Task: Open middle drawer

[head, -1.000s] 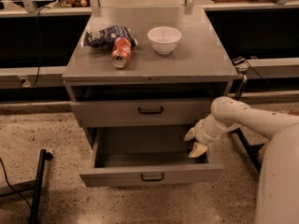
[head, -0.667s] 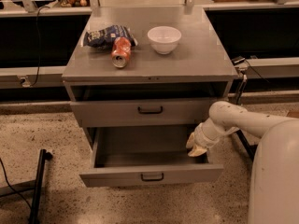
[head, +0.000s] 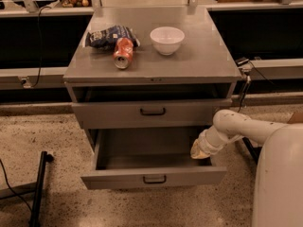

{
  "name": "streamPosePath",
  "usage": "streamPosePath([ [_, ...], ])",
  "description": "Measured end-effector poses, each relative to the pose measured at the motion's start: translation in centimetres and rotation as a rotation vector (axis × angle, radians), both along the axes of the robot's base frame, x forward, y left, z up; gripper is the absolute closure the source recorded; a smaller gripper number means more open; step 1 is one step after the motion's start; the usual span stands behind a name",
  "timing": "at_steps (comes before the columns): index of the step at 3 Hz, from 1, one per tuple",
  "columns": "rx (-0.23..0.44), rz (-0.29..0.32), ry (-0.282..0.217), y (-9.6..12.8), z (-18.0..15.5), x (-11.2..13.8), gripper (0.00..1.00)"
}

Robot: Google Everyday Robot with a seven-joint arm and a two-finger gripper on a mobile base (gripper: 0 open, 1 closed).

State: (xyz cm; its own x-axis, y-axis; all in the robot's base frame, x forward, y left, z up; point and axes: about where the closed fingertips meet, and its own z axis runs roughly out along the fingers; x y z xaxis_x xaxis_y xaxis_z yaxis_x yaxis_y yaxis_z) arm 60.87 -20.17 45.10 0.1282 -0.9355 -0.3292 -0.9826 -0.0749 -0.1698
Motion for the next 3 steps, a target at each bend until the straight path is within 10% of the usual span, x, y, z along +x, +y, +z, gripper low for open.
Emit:
streamPosePath([
  [3, 0.079, -0.034, 0.057, 0.8, -3.3, -0.3, 1.00],
])
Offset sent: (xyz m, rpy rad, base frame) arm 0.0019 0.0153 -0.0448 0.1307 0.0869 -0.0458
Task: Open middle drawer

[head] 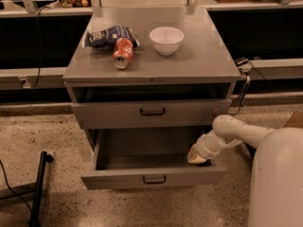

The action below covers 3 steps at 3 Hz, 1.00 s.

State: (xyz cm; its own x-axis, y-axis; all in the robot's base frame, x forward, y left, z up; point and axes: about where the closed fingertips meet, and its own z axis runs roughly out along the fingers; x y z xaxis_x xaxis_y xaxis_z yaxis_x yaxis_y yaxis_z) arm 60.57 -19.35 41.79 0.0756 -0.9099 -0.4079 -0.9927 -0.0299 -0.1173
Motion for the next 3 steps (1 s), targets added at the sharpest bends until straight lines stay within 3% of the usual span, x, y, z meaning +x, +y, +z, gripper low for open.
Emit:
streamPosePath([
  [1, 0.018, 0.016, -0.004, 0.2, -0.8, -0.1, 1.00],
  [2, 0.019, 0.024, 0.034, 0.0, -1.7, -0.4, 1.00],
  [3, 0.014, 0.059, 0.158, -0.1, -2.5, -2.2, 1.00],
])
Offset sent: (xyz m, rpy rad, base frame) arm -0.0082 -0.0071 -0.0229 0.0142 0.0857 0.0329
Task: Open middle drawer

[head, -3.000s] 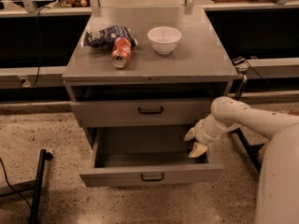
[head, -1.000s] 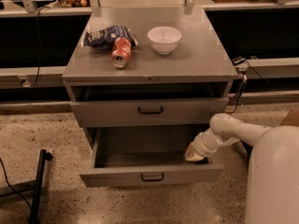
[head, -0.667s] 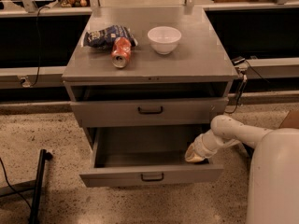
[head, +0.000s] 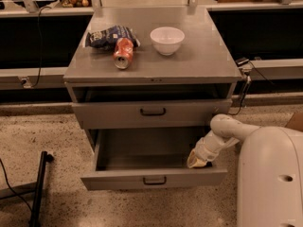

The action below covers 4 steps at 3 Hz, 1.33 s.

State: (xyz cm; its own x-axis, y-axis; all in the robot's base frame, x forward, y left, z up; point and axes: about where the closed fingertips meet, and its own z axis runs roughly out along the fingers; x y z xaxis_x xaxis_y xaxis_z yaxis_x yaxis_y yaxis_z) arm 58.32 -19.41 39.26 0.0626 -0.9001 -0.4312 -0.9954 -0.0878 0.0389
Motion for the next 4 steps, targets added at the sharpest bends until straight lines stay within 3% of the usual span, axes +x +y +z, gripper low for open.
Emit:
streamPosePath([
  [1, 0.046, 0.003, 0.091, -0.4, 0.6, -3.1, 1.00],
  [2, 0.096, -0.019, 0.115, -0.9, 2.3, -6.1, 1.00],
  [3, 0.144, -0.008, 0.042, -0.9, 4.1, -8.9, 1.00],
  [4, 0.145, -0.008, 0.042, -0.9, 4.1, -9.0, 1.00],
])
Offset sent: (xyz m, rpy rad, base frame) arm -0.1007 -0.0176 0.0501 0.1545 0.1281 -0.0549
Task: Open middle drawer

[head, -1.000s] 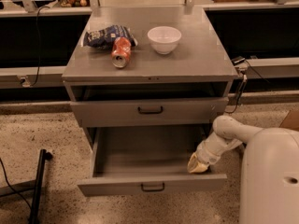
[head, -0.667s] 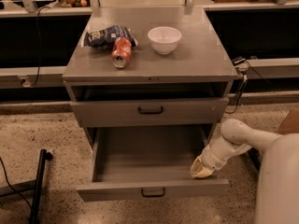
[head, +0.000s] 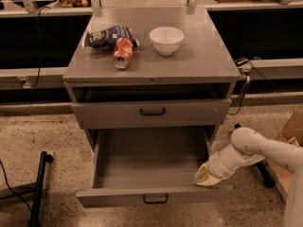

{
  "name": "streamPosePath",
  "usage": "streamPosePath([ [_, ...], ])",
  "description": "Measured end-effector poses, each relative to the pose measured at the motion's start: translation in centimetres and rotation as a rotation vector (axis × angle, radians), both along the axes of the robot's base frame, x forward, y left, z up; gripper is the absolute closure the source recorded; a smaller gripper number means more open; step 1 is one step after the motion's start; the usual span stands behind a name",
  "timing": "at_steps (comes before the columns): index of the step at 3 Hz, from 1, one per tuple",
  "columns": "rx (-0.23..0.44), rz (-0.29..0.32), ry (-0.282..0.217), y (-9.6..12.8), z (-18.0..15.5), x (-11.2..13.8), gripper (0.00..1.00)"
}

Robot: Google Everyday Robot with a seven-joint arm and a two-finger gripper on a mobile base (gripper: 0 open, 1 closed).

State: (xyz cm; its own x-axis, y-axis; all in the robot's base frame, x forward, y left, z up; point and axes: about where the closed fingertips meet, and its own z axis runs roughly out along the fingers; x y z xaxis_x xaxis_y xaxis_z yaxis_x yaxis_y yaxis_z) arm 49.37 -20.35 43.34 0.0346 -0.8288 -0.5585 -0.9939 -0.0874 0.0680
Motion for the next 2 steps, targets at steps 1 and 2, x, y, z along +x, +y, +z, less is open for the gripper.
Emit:
streamPosePath([
  [1, 0.033, -0.018, -0.036, 0.0, 2.4, -0.9, 1.00],
  [2, 0.074, -0.030, -0.103, 0.1, 6.0, -1.7, 1.00],
])
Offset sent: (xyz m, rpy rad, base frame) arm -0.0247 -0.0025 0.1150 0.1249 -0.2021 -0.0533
